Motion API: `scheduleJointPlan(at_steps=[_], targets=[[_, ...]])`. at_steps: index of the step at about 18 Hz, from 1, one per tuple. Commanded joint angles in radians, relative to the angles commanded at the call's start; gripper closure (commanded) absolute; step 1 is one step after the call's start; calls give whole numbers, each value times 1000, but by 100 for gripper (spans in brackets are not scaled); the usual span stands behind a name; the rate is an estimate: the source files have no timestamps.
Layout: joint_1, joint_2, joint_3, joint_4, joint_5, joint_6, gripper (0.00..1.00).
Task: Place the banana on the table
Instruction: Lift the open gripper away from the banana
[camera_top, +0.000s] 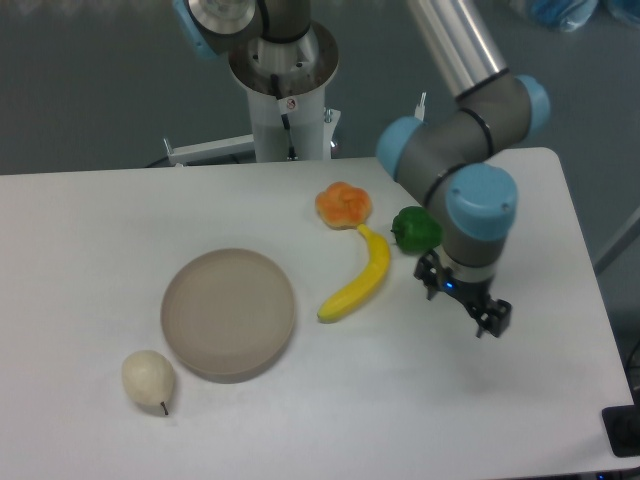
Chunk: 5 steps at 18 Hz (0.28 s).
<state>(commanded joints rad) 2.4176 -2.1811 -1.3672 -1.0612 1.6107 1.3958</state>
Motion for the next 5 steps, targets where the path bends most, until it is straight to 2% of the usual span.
scheduleJointPlan(at_steps=[2, 5], targets=[[0, -28, 42, -22, 0, 3, 0], [-2, -37, 33, -19, 2, 2, 0]])
